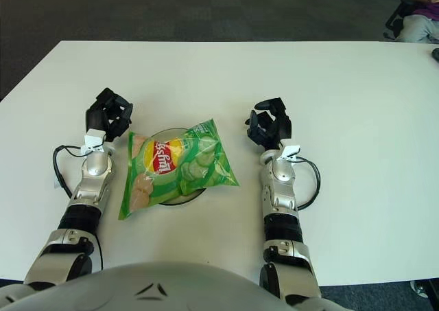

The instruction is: Put the snack into the plate.

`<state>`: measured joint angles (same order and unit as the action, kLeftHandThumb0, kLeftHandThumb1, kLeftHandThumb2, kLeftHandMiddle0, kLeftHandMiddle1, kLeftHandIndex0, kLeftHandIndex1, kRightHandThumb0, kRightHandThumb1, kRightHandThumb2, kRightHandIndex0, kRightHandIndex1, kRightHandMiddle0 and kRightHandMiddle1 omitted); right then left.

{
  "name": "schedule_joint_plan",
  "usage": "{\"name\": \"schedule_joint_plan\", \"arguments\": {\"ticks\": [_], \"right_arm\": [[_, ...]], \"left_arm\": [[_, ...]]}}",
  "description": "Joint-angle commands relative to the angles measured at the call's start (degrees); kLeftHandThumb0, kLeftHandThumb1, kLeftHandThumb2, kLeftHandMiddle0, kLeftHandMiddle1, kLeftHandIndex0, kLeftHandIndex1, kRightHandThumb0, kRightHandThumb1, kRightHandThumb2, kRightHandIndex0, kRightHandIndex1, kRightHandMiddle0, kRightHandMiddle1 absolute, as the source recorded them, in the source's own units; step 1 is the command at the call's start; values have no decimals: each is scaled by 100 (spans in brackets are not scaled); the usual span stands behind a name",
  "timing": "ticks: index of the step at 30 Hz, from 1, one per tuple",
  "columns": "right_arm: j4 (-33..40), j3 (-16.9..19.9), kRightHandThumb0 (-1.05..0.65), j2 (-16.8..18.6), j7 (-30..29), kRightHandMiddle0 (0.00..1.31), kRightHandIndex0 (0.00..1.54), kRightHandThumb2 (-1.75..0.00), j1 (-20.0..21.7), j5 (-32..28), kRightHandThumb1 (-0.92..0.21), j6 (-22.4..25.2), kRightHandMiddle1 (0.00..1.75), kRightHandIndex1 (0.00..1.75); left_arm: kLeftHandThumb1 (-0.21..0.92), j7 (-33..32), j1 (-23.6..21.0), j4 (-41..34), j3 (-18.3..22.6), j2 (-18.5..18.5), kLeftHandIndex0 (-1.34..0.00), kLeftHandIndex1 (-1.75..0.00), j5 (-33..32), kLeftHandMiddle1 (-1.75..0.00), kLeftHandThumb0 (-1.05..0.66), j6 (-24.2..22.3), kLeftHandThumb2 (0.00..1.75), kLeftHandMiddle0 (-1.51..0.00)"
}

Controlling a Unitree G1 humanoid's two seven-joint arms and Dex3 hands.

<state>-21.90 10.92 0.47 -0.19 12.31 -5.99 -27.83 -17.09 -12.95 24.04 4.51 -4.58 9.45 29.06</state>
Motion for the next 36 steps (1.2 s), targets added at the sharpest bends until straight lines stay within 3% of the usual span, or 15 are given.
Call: {"name": "schedule_joint_plan", "arguments": {"ticks": [1, 9, 16, 26, 36], "right_arm": [[-1101, 111, -35, 65, 264, 30, 83, -75, -11, -132, -75, -1453, 175, 174], [-1358, 75, -36, 257, 197, 27, 83, -67, 191, -159, -80, -1754, 175, 175], [-1303, 64, -36, 428, 61, 26, 82, -64, 174, -173, -83, -1742, 175, 175], [-969, 80, -35, 454, 122, 24, 81, -59, -14, -380, -86, -1443, 175, 175], [-1094, 65, -36, 377, 115, 25, 81, -61, -21, -227, -85, -1720, 175, 175]], "left_arm": [[92, 91, 213, 111, 20, -20, -76, -175, -57, -175, -25, 20, 28, -98], [92, 129, 176, 179, 35, -40, -76, -175, -75, -175, -24, 49, 28, -98], [92, 140, 171, 194, 35, -40, -77, -175, -71, -175, -23, 72, 27, -98], [92, 119, 150, 262, 10, -18, -77, -175, -35, -175, -23, 128, 27, -98], [92, 126, 153, 276, -12, -8, -77, -175, -9, -175, -23, 181, 27, -98]]}}
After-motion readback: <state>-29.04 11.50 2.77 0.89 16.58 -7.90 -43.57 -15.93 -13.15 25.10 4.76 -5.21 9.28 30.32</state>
